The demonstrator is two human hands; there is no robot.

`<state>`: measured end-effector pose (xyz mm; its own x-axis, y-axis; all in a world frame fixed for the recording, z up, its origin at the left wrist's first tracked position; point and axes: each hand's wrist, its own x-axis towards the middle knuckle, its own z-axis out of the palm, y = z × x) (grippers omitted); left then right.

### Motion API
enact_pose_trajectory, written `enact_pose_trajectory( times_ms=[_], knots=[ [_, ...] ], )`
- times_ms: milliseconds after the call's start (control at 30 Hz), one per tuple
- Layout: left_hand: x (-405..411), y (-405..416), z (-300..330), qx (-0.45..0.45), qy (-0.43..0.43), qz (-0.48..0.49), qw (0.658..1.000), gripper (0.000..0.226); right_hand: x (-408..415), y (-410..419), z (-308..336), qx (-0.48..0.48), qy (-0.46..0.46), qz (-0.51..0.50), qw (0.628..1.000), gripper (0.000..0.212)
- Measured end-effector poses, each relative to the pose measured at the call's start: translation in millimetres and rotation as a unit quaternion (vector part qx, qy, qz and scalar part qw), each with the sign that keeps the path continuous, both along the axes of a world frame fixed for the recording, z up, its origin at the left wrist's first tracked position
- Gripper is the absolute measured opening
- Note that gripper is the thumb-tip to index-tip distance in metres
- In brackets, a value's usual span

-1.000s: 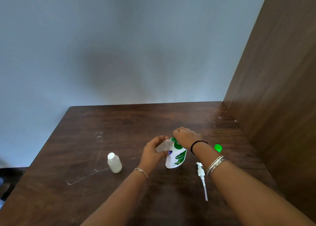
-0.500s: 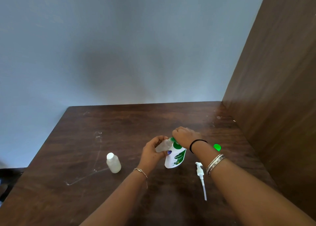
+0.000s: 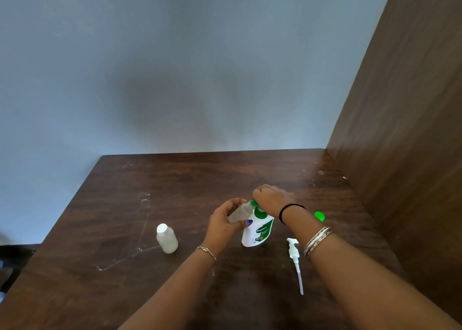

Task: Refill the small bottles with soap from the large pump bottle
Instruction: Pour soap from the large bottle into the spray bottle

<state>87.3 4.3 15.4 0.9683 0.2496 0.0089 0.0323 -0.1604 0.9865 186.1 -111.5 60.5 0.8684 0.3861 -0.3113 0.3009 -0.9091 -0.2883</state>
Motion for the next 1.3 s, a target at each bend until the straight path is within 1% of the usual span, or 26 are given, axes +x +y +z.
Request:
enact_pose_trajectory(
  times_ms=[100, 233, 367, 533, 700, 867, 1033, 1167, 1300],
  knots=[
    [2, 2, 3, -0.005, -0.005, 0.0, 1.0, 0.04, 2, 2, 3, 0.002, 0.004, -0.003, 1.0, 0.023],
    [2, 2, -3, -0.003, 0.002, -0.001, 1.0, 0.039, 0, 2, -4, -0.019, -0.006, 0.02, 1.0, 0.021],
    [1, 2, -6, -0.001, 0.004, 0.007, 1.0, 0.04, -2, 3, 2, -0.028, -0.001, 0.017, 0.999, 0.022],
    [3, 2, -1, 0.006, -0.002, 0.003, 1.0, 0.04, 1, 0, 3, -0.035, -0.005, 0.038, 0.999, 0.018],
    [3, 2, -7, 0.015, -0.001, 0.004, 1.0, 0.041, 0, 0, -5, 0.001, 0.006, 0.01, 1.0, 0.021],
    [3, 0, -5, 0.019, 0.001, 0.004, 1.0, 0.041, 1, -1, -1, -0.017, 0.005, 0.029, 0.999, 0.018],
    [4, 2, -3, 0.019, -0.004, 0.001, 1.0, 0.04, 0, -2, 0, -0.016, 0.002, 0.031, 0.999, 0.02],
    [1, 0, -9, 0.015, -0.005, 0.003, 1.0, 0.04, -2, -2, -5, 0.001, 0.009, 0.008, 1.0, 0.024],
    [2, 1, -6, 0.016, -0.006, 0.003, 1.0, 0.041, -1, -2, -1, -0.018, -0.004, 0.023, 1.0, 0.024]
  ],
)
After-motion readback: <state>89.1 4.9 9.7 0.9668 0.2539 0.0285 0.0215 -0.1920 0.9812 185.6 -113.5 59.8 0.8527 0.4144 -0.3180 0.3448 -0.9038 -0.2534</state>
